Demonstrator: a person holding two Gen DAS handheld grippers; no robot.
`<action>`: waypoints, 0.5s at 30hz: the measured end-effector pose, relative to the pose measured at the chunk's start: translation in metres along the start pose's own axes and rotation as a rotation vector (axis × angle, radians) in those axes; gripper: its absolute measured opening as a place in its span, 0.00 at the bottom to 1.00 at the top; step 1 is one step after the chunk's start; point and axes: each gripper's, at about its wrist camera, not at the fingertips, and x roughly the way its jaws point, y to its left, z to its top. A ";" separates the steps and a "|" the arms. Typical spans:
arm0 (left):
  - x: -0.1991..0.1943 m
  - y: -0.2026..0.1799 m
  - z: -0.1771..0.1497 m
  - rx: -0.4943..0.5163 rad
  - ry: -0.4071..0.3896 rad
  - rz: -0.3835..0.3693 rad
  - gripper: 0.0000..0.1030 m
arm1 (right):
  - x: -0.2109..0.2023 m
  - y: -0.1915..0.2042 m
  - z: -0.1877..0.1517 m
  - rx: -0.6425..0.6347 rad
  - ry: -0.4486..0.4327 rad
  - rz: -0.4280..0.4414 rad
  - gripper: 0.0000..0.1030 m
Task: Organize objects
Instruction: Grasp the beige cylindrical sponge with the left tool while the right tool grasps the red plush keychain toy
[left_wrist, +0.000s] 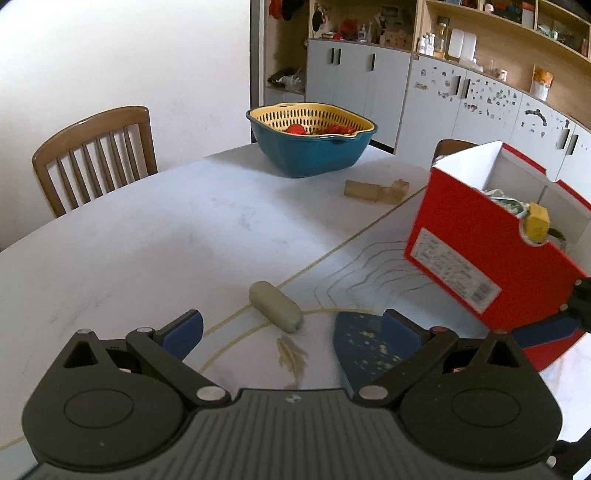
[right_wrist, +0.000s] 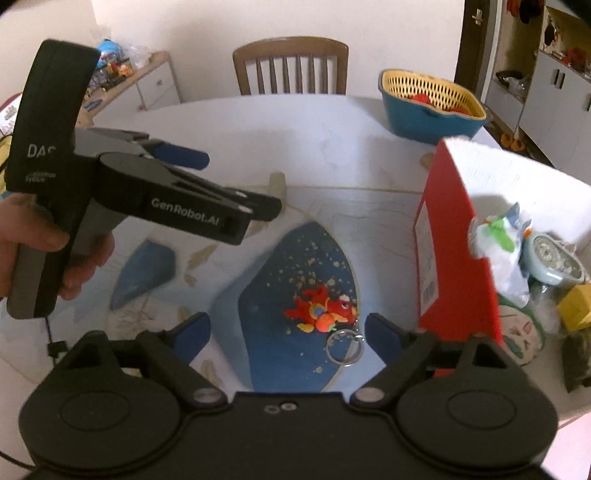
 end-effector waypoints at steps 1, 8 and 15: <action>0.004 0.001 0.000 0.002 0.002 0.001 1.00 | 0.004 0.000 0.000 0.000 0.005 -0.012 0.84; 0.031 0.011 0.000 -0.005 0.014 -0.023 0.99 | 0.028 -0.008 0.004 0.018 0.026 -0.046 0.77; 0.048 0.013 -0.003 -0.005 0.034 -0.012 0.96 | 0.045 -0.011 0.002 0.028 0.056 -0.054 0.71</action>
